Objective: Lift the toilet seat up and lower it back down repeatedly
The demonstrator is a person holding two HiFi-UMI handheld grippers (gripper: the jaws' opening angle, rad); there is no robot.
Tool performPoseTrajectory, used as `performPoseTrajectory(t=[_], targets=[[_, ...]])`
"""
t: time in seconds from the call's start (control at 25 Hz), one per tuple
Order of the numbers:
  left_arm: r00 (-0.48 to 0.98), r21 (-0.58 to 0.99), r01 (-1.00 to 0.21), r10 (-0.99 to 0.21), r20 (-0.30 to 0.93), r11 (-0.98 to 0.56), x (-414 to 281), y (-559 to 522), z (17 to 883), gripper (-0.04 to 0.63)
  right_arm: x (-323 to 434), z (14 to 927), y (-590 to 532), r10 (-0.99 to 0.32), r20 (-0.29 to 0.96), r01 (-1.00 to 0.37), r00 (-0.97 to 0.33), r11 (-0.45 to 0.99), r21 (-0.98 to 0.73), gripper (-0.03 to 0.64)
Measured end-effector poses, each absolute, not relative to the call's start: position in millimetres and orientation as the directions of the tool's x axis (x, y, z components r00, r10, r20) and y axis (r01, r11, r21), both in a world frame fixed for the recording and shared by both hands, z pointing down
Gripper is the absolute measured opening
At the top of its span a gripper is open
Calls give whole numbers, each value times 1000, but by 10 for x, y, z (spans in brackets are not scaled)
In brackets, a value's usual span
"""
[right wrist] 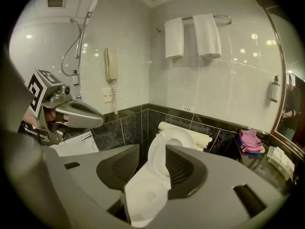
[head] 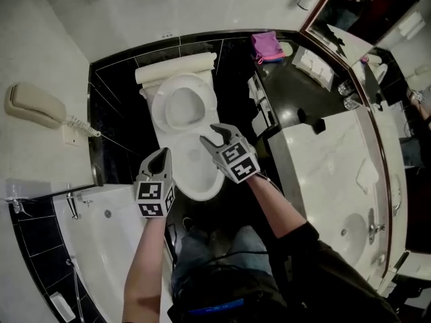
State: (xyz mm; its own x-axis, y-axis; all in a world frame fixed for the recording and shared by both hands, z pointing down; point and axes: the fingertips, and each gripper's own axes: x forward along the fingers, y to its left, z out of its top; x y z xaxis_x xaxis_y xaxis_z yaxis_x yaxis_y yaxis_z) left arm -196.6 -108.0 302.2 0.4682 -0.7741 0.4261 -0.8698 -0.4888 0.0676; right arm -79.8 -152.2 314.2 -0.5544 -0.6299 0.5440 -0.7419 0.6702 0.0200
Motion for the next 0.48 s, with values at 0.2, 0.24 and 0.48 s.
performPoseTrajectory(t=[0.2,0.24,0.48], targets=[[455,69,-877,-777,435,-475,-2015,-1377,3105,-15,-825,3210,-2036,-634,578,-720,-514,685,112,192],[448,67,-881,-780,437,-469,-2006,-1433,3119,-15,-815,3237,-2147,-631,586,-705,-507,695,139,192],[353,26,-924,-822,447,-382,-2011,-1893,3229,-15,-832,3544,-2972,-605,606,-571,-517,771,283,192]])
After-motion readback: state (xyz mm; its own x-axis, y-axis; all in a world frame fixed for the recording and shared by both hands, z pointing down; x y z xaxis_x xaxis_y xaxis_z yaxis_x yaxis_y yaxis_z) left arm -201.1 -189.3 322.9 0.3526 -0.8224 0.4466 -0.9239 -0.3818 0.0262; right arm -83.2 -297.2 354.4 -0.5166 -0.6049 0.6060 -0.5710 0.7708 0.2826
